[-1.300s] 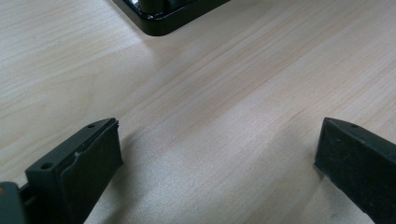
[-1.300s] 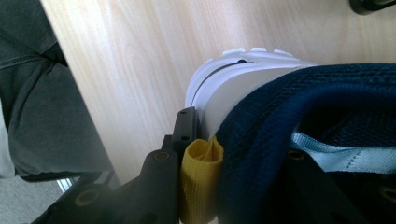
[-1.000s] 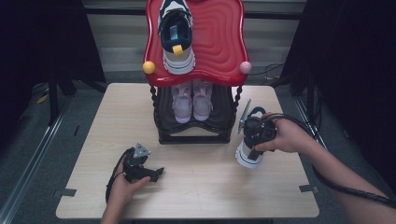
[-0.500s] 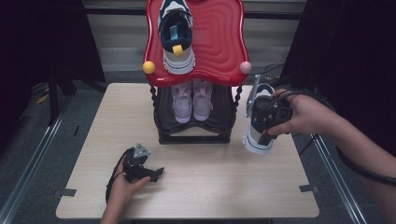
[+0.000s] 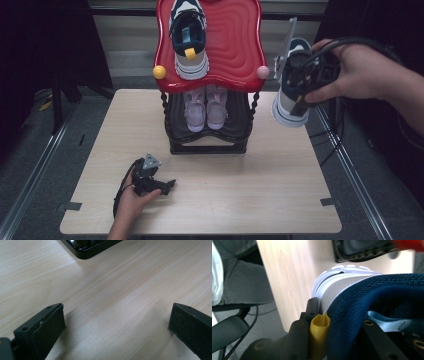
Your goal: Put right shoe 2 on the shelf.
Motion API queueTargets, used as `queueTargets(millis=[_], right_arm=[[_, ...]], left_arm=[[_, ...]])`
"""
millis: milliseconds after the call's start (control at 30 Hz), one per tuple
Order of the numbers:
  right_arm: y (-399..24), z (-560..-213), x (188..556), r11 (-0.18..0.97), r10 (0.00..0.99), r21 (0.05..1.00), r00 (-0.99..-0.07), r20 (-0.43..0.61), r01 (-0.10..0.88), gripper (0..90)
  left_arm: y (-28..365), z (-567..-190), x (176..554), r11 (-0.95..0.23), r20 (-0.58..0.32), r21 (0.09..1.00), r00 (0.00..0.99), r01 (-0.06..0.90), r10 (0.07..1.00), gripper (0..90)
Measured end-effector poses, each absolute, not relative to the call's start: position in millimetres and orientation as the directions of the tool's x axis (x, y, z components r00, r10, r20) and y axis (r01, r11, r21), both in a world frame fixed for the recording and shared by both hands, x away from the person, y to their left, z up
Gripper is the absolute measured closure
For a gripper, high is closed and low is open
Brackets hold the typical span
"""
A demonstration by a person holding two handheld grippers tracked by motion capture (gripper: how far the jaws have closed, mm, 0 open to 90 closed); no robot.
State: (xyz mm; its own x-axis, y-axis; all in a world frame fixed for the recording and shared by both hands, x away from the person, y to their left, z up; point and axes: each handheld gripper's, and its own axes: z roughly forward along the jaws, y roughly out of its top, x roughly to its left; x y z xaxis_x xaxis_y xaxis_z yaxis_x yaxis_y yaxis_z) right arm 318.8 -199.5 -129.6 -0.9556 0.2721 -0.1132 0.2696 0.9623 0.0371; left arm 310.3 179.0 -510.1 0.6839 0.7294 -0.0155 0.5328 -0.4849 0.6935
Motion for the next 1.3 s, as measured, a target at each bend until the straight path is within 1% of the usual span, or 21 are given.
queueTargets(millis=[200,300,400,467,700,833,900,1033,1133,1300], right_arm=[[-193.5,-94.0,323.0,0.964,0.265,0.066,-0.945,-0.191,0.257,71.8],[-186.8,-82.0,327.9,0.969,0.248,0.07,-0.938,-0.244,0.238,71.9],[-177.6,-73.0,334.0,0.97,0.244,0.089,-0.93,-0.275,0.228,71.9],[-170.0,-69.2,338.7,0.974,0.224,0.086,-0.927,-0.301,0.208,71.9],[-143.4,-69.9,357.5,0.986,0.167,0.066,-0.925,-0.341,0.154,71.9],[-134.4,-72.5,365.5,0.988,0.154,0.06,-0.928,-0.34,0.143,71.8],[-124.9,-78.5,373.4,0.991,0.13,0.034,-0.93,-0.344,0.126,71.8],[-113.8,-88.2,383.7,0.994,0.108,0.03,-0.938,-0.329,0.104,71.8],[-106.7,-94.5,391.9,0.996,0.086,0.01,-0.936,-0.342,0.088,71.7],[-97.7,-100.8,402.8,0.997,0.073,0.011,-0.939,-0.337,0.073,71.6]], left_arm=[[178.9,-510.1,310.3,-0.485,-0.015,0.694,0.684,0.533,0.73,0.0],[178.9,-510.1,310.4,-0.484,-0.015,0.694,0.683,0.533,0.73,0.0],[178.9,-510.1,310.3,-0.484,-0.015,0.694,0.683,0.533,0.73,0.0],[178.9,-510.1,310.4,-0.485,-0.015,0.694,0.684,0.532,0.73,0.0],[178.9,-510.1,310.3,-0.485,-0.015,0.694,0.684,0.532,0.73,0.0],[178.9,-510.1,310.3,-0.485,-0.015,0.694,0.684,0.532,0.73,0.0],[178.9,-510.1,310.3,-0.485,-0.015,0.694,0.684,0.532,0.73,0.0],[178.9,-510.1,310.3,-0.485,-0.015,0.694,0.684,0.532,0.73,0.0],[178.9,-510.1,310.3,-0.485,-0.015,0.694,0.684,0.533,0.73,0.0],[178.9,-510.1,310.3,-0.485,-0.015,0.694,0.684,0.532,0.73,0.0]])
